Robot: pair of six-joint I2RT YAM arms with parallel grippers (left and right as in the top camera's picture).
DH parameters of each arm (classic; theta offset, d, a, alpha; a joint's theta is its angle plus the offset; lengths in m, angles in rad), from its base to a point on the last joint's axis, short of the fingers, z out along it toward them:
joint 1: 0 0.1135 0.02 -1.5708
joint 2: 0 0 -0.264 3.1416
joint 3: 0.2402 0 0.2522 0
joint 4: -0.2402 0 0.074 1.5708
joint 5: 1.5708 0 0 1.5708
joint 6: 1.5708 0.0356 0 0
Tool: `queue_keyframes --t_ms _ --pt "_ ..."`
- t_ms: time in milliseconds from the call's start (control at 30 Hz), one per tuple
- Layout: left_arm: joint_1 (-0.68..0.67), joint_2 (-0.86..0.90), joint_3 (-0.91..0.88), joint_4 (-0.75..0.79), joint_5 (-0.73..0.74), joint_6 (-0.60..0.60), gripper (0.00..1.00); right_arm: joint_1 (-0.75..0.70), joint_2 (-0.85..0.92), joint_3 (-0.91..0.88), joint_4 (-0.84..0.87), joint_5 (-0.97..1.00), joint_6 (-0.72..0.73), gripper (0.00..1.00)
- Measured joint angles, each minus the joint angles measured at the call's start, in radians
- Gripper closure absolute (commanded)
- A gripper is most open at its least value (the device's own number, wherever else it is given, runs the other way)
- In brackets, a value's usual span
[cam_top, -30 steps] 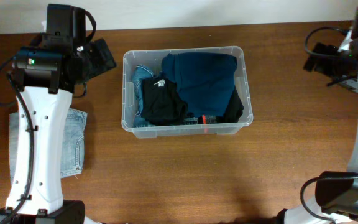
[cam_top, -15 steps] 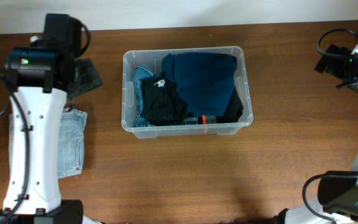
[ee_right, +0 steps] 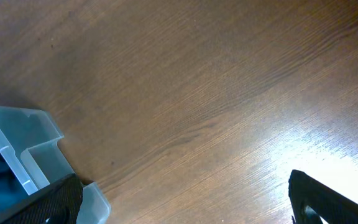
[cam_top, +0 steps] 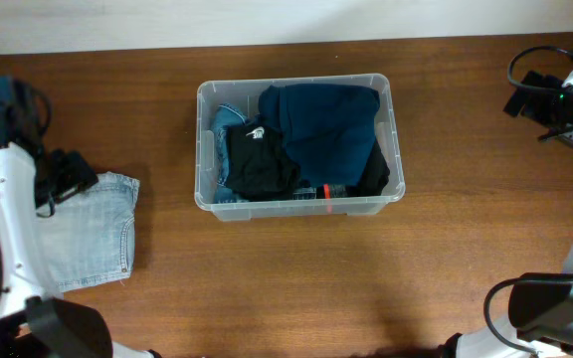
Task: Pack container
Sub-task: 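Lower the left gripper onto the light-wash jeans at left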
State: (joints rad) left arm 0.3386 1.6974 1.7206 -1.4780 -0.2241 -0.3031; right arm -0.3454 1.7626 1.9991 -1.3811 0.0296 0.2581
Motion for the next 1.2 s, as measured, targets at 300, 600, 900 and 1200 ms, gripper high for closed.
queue_keyframes --t_ms 300,600,900,1200 --pt "0.138 0.006 -0.325 0.332 0.146 0.25 0.11 0.0 0.0 0.0 0.0 0.0 0.0 0.01" --pt "0.14 0.011 -0.432 0.451 0.126 0.352 0.01 0.0 0.0 0.0 0.0 0.0 0.0 0.02" --pt "0.14 0.152 -0.461 0.547 0.113 0.44 0.01 0.0 0.0 0.0 0.0 0.0 0.001 0.01" --pt "0.141 0.264 -0.436 0.585 0.12 0.495 0.05 0.0 0.0 0.0 0.0 0.0 0.0 0.01"
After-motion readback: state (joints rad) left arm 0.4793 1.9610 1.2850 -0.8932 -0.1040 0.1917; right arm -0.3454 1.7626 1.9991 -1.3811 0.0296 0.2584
